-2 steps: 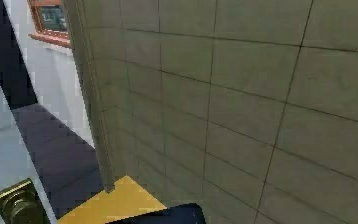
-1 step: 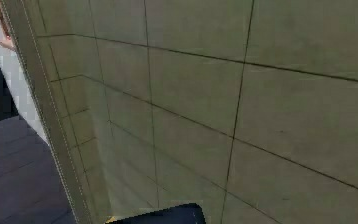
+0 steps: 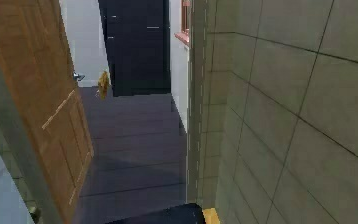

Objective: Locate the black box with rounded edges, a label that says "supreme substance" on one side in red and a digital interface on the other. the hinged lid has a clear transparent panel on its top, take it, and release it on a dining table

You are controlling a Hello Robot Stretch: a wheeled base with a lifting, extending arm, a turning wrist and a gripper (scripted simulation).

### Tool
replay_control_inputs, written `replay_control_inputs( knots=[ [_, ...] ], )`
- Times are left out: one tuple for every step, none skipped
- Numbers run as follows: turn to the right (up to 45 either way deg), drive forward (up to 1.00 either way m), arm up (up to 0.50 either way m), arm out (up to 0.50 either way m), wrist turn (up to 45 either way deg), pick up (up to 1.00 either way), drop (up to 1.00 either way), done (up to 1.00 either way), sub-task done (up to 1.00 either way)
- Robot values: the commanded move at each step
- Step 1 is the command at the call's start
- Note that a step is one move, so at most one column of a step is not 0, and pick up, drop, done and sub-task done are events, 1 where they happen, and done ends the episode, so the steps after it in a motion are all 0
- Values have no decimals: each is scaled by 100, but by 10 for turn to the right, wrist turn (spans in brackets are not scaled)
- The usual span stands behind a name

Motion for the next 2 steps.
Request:
replay_control_inputs(
  knots=[
    [0,60,0,0,0,0,0,0,0],
    [-360,0,0,0,0,0,0,0,0]
  ],
)
